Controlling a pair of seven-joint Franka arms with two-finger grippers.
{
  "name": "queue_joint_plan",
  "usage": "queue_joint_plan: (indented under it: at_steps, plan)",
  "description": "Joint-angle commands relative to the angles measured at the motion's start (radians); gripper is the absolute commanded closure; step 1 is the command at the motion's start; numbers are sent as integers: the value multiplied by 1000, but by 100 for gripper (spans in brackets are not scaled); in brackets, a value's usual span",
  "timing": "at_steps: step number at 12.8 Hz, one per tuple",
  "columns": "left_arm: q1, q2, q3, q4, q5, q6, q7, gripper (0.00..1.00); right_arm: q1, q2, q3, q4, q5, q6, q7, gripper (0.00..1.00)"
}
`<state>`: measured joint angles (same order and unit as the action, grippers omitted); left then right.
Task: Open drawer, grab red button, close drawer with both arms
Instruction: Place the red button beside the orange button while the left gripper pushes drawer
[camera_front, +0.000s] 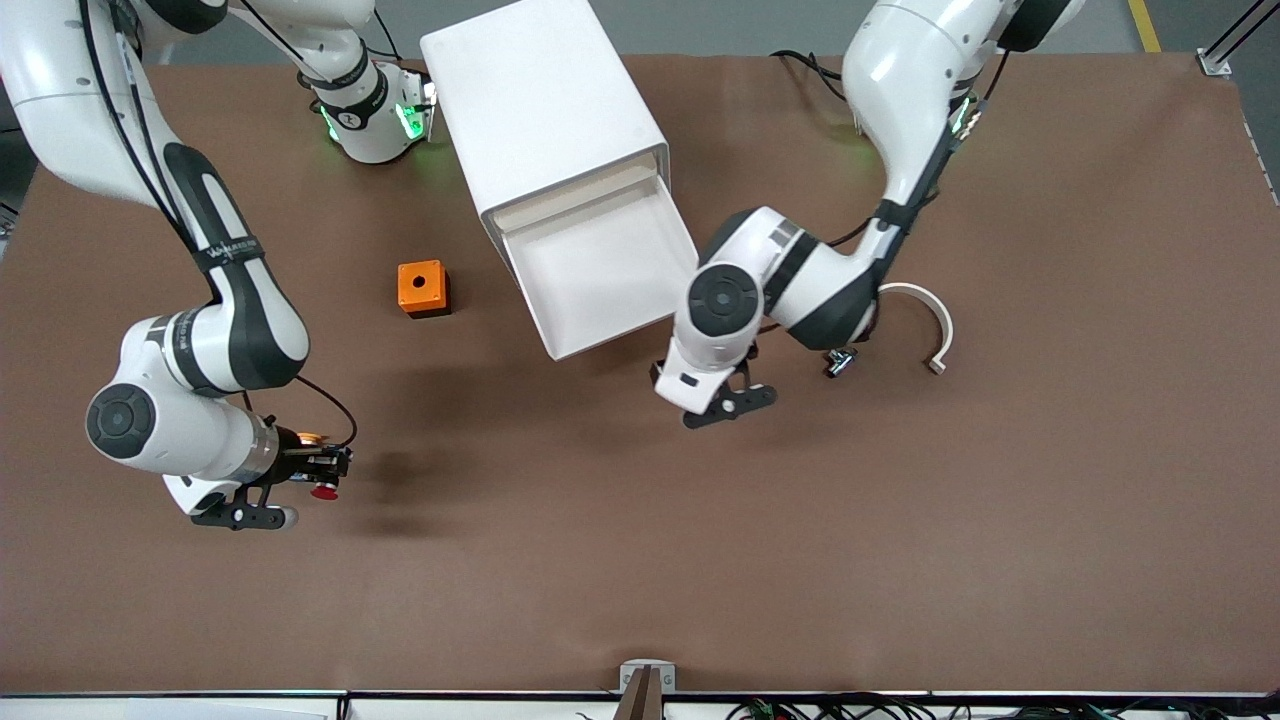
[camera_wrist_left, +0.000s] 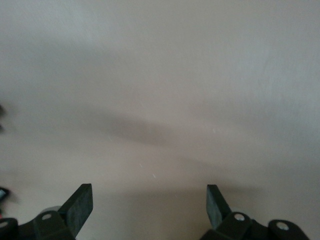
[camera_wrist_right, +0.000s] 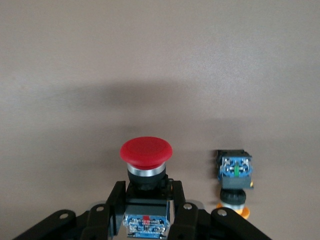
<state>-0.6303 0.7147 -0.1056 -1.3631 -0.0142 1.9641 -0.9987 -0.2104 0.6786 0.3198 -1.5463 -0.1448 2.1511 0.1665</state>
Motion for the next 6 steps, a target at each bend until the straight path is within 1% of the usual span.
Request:
queue_joint_plan:
  at_steps: [1, 4, 6]
  plan:
    - [-61, 3, 3, 12, 7, -17, -75, 0, 3, 21, -8, -12, -22, 15, -22, 98]
    - [-109, 0, -11, 4, -10, -80, -84, 0, 5, 44, -25, -43, -24, 35, -22, 97]
    - [-124, 0, -34, 4, -67, -117, -104, 0, 5, 47, -31, -86, -24, 94, -24, 94]
